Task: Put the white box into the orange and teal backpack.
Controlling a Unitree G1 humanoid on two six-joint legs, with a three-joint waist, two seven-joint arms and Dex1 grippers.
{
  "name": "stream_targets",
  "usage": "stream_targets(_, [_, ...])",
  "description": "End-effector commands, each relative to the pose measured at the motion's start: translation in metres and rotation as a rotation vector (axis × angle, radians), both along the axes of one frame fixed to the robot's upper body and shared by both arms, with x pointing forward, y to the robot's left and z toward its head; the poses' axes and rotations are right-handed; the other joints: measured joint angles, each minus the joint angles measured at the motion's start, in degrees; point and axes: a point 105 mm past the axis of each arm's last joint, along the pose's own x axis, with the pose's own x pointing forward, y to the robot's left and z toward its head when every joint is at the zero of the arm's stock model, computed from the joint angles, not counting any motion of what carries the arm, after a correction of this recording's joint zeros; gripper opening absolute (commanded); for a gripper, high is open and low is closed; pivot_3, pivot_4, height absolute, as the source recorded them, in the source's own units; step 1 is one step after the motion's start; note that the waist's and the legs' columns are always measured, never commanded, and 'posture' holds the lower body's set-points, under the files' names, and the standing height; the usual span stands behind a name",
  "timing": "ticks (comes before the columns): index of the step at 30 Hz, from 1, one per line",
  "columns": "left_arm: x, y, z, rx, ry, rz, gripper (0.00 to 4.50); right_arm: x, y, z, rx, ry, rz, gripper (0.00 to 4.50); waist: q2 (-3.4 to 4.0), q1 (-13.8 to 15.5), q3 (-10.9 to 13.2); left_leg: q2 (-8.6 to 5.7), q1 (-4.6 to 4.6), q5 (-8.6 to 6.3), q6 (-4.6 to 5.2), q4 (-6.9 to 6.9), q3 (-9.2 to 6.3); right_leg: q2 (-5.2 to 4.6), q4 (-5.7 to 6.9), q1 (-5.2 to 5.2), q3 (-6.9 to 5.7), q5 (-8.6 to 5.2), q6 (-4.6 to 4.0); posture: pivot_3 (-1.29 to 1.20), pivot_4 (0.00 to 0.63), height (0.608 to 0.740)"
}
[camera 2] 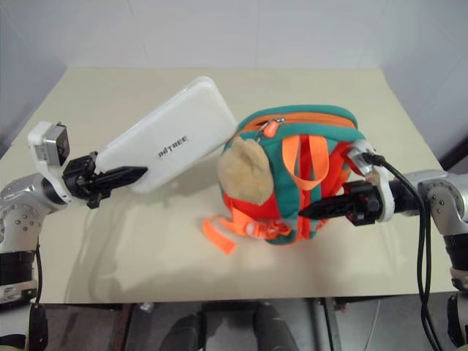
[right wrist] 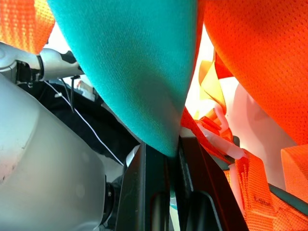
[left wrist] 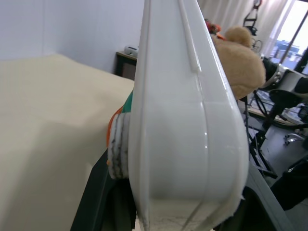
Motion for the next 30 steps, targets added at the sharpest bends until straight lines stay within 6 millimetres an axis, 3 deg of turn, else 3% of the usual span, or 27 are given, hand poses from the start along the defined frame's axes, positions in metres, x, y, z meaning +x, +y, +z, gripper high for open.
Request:
stream_targets(1, [-0.006, -0.001, 0.015, -0.021, -0.063, -0.03, 1.43, -0.005, 0.001, 0.01, 0.024, -0.037, 0.014, 0.02, 0.0, -0.1, 0.0, 0.01, 0.01, 0.0, 0.0, 0.0, 0.0, 0.0, 0.01, 0.0, 0.0, 0.0, 0.0, 0.0, 0.15, 0.74])
stream_targets(5, [-0.006, -0.009, 0.023, -0.075, -0.081, -0.049, 1.43, -0.005, 0.002, 0.009, 0.028, -0.037, 0.011, 0.02, 0.0, 0.0, 0.0, 0.02, 0.0, 0.0, 0.0, 0.06, -0.03, 0.01, 0.07, 0.0, -0.02, 0.0, 0.0, 0.0, 0.15, 0.74])
stream_targets(11, [-0.012, -0.02, 0.008, 0.01, -0.048, -0.11, 1.43, -0.005, 0.002, 0.008, 0.03, -0.037, 0.009, 0.02, 0.0, -0.1, 0.0, 0.01, -0.01, -0.01, 0.02, 0.19, -0.03, 0.01, 0.12, 0.04, -0.01, 0.01, 0.03, 0.0, 0.15, 0.74])
stream_targets(16, [0.004, -0.016, -0.004, 0.107, -0.088, -0.049, 1.43, -0.005, 0.003, 0.008, 0.034, -0.04, 0.011, 0.02, 0.0, 0.0, 0.0, 0.0, 0.02, -0.01, 0.02, 0.27, -0.03, 0.03, 0.21, 0.05, -0.01, 0.01, 0.02, 0.0, 0.15, 0.74])
stream_targets(23, [0.024, -0.013, 0.003, 0.154, -0.195, 0.025, 1.43, -0.007, 0.002, 0.007, 0.041, -0.044, 0.008, 0.02, 0.0, 0.1, 0.0, -0.02, 0.02, -0.01, 0.03, 0.35, -0.03, 0.03, 0.26, 0.09, 0.0, 0.02, 0.04, 0.0, 0.15, 0.74])
stream_targets(30, [0.026, -0.009, 0.007, 0.252, -0.232, -0.042, 1.43, -0.007, 0.002, 0.007, 0.044, -0.047, 0.005, 0.02, 0.0, 0.1, 0.0, -0.02, 0.02, -0.01, 0.03, 0.33, -0.04, 0.02, 0.26, 0.09, -0.01, 0.02, 0.05, 0.0, 0.15, 0.74])
